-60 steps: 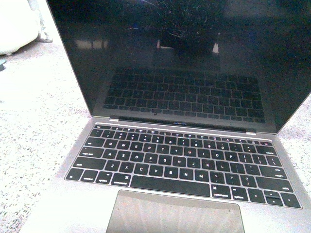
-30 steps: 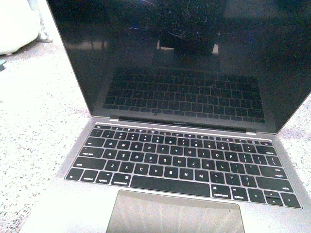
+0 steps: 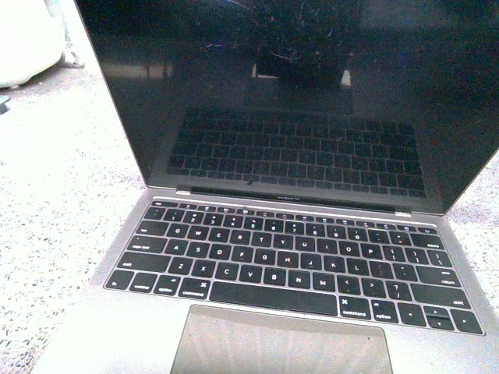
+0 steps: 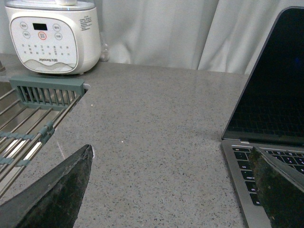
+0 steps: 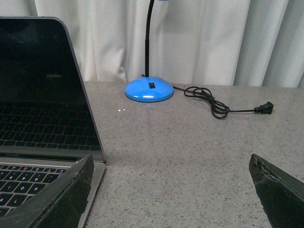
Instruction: Close laptop
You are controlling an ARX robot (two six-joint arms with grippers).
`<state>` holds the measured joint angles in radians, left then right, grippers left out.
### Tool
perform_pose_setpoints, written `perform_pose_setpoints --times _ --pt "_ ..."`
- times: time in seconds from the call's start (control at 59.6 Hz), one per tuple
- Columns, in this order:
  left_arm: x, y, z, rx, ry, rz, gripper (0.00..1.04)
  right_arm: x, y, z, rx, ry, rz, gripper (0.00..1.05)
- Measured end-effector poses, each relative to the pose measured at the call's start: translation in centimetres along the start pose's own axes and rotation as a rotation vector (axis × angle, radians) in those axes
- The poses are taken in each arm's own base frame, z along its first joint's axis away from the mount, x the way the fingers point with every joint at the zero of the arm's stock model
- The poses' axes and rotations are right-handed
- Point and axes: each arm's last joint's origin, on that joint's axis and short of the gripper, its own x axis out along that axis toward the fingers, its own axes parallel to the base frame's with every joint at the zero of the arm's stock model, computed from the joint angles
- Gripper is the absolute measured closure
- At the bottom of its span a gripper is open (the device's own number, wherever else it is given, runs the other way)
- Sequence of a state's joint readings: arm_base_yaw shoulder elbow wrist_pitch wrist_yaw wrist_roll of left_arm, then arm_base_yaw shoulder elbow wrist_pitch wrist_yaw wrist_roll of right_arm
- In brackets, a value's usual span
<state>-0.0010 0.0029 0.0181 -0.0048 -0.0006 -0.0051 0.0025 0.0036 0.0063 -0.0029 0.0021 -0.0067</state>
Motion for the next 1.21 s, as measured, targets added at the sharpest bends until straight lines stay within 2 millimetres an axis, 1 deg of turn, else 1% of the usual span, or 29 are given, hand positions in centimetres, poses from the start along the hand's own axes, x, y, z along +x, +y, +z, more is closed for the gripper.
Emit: perform_pose_setpoints --times 0.839,0.939,0.973,1.006,1.023,1.09,1.208 --pt "0.0 0.0 0.0 0.0 0.0 0.0 0.06 0.0 0.0 0.0 0.0 0.0 0.0 0.09" --pt "0.0 0.0 0.0 0.001 0.0 0.0 0.24 0.0 0.0 0.0 0.003 0.0 0.0 0.25" --pt "0.0 0.0 0.0 0.002 0.0 0.0 0.27 0.0 0.0 0.0 0.003 0.0 0.0 0.3" --pt "0.0 0.0 0.0 0.001 0.0 0.0 0.35 0.0 0.0 0.0 0.003 0.0 0.0 0.35" --pt "0.0 0.0 0.0 0.001 0.0 0.0 0.38 0.0 0.0 0.0 0.003 0.0 0.0 0.41" --pt "0.0 0.0 0.0 0.001 0.0 0.0 0.49 0.0 0.0 0.0 0.003 0.0 0.0 0.5" --pt "0.0 0.0 0.0 0.002 0.0 0.0 0.67 0.0 0.0 0.0 0.003 0.0 0.0 0.69"
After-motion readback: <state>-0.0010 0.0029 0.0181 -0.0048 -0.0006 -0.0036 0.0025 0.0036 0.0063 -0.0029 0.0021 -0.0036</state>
